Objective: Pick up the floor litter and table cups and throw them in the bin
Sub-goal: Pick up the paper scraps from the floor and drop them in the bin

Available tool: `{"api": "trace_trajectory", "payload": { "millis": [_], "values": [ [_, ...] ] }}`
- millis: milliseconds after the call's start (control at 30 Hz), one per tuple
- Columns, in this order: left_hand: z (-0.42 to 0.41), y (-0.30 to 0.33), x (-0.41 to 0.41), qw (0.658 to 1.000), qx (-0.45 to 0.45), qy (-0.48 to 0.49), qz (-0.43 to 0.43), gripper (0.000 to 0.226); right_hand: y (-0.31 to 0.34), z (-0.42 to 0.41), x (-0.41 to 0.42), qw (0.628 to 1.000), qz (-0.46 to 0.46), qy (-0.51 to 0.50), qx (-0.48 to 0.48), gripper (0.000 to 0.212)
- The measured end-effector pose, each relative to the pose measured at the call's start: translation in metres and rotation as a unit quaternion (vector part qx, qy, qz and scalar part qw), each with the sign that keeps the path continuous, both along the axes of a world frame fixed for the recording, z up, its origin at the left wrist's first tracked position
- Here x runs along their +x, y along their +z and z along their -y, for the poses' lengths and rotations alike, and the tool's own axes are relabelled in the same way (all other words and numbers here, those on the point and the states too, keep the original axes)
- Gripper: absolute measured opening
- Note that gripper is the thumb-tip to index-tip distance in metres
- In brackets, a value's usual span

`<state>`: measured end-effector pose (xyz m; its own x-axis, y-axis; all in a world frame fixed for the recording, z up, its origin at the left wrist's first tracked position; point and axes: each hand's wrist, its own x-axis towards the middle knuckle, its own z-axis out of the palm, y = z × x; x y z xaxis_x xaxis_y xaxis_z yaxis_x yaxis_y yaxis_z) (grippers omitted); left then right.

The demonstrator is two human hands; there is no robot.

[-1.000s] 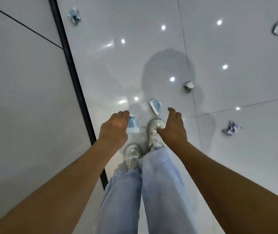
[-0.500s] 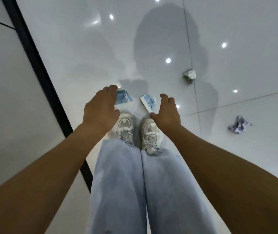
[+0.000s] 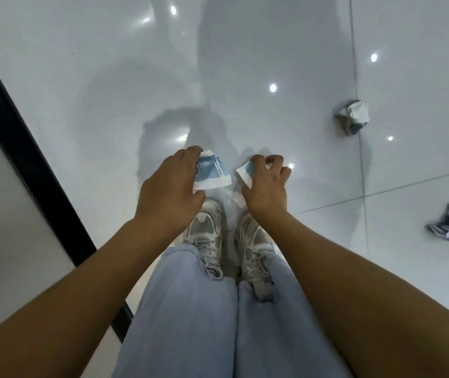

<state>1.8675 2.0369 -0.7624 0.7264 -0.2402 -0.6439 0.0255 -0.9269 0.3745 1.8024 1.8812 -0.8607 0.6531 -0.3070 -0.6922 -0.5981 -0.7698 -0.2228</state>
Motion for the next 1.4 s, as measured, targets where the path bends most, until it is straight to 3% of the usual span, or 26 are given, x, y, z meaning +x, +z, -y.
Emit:
{"api": "trace_trajectory", "payload": {
  "millis": [133,267,433,667,800,967,1167,1400],
  "values": [
    [0.0,0.02,0.002,1.0,0.0,-0.02,-0.009,0.06,0.022,0.0,0.001,0.998,-0.003,-0.016,0.053,0.054],
    [0.005,0.078,0.012,0.999,0.026,-0.044,-0.013,0.061,0.097,0.008,0.014,0.996,0.013,-0.043,0.079,0.054],
    [0.032,0.195,0.03,0.994,0.053,-0.086,-0.037,0.063,0.24,0.041,0.034,0.994,0.031,-0.044,0.09,0.054],
    [0.095,0.388,0.056,0.984,0.026,-0.177,0.008,0.062,0.468,0.099,0.043,0.995,0.073,-0.064,0.037,0.054],
    [0.13,0.472,0.057,0.966,0.001,-0.255,0.036,0.074,0.567,0.113,0.025,0.991,0.097,-0.092,-0.006,0.056],
    [0.154,0.546,0.035,0.904,0.018,-0.423,0.062,0.066,0.647,0.105,-0.029,0.98,0.096,-0.169,-0.044,0.056],
    [0.16,0.609,-0.017,0.845,-0.023,-0.529,0.07,0.063,0.708,0.071,-0.116,0.935,0.094,-0.337,-0.058,0.055],
    [0.181,0.646,-0.12,0.721,-0.065,-0.688,0.06,0.058,0.743,0.04,-0.232,0.857,0.088,-0.5,-0.095,0.051]
  ]
}}
